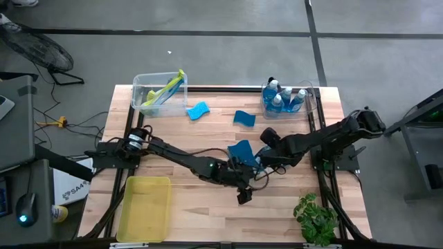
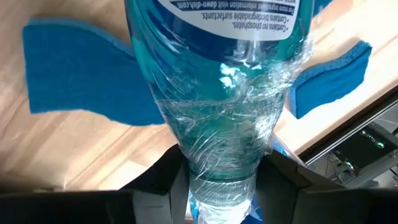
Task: Pick & Place Kitchen Sink Supplies
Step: Put the soap dispenser into the transparent bin
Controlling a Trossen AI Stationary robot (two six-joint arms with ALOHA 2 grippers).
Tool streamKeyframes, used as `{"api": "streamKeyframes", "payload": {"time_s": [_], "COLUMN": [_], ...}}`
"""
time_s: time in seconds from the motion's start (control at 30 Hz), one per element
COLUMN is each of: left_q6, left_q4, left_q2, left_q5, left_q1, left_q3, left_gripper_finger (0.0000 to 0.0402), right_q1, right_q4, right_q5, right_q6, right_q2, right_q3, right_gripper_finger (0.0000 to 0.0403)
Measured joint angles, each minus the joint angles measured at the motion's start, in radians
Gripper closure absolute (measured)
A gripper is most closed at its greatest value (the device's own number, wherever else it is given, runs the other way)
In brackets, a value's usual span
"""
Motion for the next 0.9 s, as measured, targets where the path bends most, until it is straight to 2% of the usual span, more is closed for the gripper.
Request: {"api": "streamKeyframes", "payload": {"time_s": [0.1,0.3,0.5,0.73,0.9], "left_q6": [0.0,-0.006,-0.036,-0.057,-0.056], "left_q4": [-0.035,-0.186,-0.209,-0.209,-0.2], "left_q2": [-0.019,-0.064,-0.072,-0.072,-0.072], "left_q5": [-0.052,-0.248,-0.363,-0.379,-0.376], "left_q1": [-0.023,-0.096,-0.154,-0.158,-0.151], "left_q3": [0.001,-0.002,0.0,-0.001,-0.001], "left_gripper_finger": [0.0017,0.0017,0.0017,0.0017,0.0017], "right_q1": [-0.001,-0.008,-0.044,-0.136,-0.225], "right_q4": [-0.009,-0.058,-0.174,-0.293,-0.374], "right_q5": [0.002,0.076,0.201,0.369,0.49], "right_q6": [-0.001,-0.042,-0.064,-0.108,-0.126], "right_q2": [0.0,0.0,0.0,0.0,-0.001], "right_q3": [-0.001,0.005,0.067,0.17,0.193], "right_gripper_finger": [0.0269,0.0269,0.0269,0.0269,0.0269]}}
